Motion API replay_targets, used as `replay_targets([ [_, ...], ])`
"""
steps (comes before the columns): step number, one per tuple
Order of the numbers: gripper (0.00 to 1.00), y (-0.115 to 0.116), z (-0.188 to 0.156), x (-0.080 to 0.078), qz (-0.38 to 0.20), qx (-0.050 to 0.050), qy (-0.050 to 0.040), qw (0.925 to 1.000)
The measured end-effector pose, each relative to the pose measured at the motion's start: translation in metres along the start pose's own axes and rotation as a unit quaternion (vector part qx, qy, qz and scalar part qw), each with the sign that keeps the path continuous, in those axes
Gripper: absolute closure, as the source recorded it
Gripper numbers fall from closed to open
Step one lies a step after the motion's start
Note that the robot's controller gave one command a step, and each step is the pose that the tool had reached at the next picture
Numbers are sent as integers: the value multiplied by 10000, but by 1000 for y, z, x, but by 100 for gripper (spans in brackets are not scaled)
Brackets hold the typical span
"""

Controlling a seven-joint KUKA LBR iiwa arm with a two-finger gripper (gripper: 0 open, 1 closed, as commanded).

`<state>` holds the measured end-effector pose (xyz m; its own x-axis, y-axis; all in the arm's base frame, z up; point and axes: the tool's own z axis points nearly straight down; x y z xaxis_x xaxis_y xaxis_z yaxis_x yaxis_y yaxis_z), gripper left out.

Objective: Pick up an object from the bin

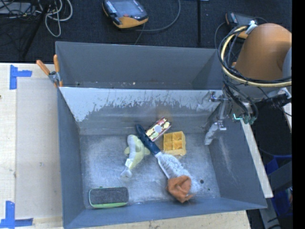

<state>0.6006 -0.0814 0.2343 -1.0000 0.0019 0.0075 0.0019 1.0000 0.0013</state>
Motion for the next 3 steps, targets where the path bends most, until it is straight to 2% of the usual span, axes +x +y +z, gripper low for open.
replay_targets([
  [1, 0, 0, -4, -1, -7, 5, -37, 10000],
  [2, 0, 5, 43, -1, -198, 10, -71, 9998],
  [3, 0, 52, 51, 6, -461, 10, 2, 9989],
])
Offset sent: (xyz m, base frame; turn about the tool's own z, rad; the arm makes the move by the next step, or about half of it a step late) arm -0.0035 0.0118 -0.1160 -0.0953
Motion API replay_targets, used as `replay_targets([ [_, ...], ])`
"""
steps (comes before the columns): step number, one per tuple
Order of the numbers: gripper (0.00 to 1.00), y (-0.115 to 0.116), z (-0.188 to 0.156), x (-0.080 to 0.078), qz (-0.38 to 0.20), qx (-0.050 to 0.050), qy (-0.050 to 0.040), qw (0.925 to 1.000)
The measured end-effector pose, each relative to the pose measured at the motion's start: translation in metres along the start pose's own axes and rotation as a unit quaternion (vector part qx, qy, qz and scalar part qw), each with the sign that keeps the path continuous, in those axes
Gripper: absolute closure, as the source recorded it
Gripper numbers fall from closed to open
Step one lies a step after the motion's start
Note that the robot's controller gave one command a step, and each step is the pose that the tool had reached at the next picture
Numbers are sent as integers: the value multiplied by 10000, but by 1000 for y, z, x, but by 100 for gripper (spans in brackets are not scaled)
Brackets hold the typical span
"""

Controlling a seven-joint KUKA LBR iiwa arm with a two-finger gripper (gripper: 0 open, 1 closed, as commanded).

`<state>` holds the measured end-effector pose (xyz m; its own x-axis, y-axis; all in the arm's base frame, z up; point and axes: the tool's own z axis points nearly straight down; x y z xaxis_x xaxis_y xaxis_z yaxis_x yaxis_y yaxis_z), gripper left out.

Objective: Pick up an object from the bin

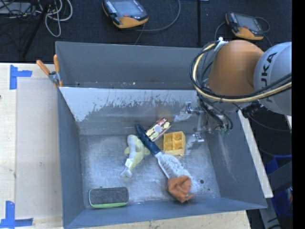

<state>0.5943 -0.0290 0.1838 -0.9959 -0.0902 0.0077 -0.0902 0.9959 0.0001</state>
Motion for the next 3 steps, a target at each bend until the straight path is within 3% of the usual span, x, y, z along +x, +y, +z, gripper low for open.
replay_targets([
  [1, 0, 13, 18, -11, -211, -10, -111, 9997],
  [2, 100, 6, 31, -7, -225, 1, -47, 9997],
  [3, 0, 6, 31, -7, -232, 1, -46, 9997],
])
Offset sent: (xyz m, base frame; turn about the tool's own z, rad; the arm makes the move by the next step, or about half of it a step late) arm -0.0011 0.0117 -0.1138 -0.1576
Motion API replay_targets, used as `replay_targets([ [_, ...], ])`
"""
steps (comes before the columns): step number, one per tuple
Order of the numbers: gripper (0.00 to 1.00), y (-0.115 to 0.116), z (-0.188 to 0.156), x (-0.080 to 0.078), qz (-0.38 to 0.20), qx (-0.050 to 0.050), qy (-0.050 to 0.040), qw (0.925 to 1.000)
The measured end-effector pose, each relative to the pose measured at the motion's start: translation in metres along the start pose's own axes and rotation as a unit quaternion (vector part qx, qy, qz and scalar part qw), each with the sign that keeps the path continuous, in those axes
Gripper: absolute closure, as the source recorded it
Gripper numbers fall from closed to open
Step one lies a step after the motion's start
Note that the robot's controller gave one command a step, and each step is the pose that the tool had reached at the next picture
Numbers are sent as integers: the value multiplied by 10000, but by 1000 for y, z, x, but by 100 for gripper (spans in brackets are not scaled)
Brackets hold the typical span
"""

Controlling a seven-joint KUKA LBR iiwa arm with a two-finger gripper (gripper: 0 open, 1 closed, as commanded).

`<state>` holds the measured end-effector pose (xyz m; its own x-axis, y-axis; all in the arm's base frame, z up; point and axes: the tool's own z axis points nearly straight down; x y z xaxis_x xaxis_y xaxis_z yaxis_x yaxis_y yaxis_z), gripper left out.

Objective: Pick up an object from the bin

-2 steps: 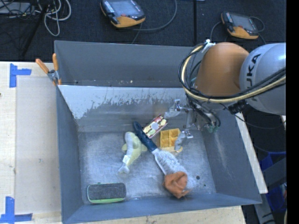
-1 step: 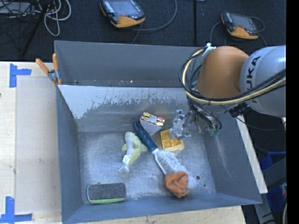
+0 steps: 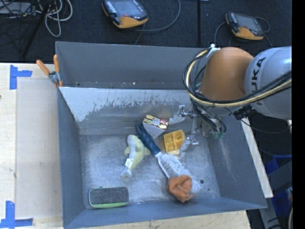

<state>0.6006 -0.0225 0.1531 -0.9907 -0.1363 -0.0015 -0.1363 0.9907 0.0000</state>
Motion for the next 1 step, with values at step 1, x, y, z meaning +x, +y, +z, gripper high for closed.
replay_targets([
  [1, 0, 0, 0, 0, -2, 0, 0, 10000],
])
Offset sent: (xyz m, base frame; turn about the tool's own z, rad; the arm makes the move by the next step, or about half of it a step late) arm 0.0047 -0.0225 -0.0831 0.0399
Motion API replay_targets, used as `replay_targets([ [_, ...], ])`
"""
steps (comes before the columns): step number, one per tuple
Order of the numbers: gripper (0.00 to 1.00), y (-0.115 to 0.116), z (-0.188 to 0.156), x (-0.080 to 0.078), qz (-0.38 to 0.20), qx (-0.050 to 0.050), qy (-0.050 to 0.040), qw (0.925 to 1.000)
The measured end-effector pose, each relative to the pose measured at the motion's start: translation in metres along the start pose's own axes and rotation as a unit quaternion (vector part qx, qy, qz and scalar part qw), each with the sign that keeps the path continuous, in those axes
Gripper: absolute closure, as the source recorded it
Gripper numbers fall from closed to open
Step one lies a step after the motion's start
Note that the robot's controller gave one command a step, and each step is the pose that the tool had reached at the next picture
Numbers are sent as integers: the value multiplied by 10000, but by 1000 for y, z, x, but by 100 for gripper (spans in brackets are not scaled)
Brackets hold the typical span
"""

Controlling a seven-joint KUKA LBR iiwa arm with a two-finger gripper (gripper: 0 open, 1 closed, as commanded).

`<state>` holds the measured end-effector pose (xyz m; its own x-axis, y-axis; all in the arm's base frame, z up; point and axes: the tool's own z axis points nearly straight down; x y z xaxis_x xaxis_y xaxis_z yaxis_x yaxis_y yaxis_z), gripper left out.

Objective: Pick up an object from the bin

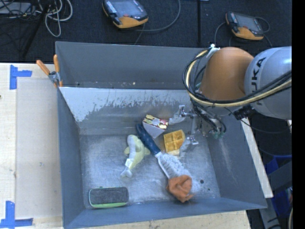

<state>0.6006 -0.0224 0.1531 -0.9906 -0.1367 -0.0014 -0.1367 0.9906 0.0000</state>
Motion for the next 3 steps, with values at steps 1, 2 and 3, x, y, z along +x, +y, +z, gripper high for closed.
replay_targets([
  [1, 0, -12, 41, -4, 103, 5, -41, 9999],
  [2, 0, -17, 79, -3, 67, -5, -11, 10000],
  [3, 0, -25, 78, -7, -221, -46, 16, 9997],
])
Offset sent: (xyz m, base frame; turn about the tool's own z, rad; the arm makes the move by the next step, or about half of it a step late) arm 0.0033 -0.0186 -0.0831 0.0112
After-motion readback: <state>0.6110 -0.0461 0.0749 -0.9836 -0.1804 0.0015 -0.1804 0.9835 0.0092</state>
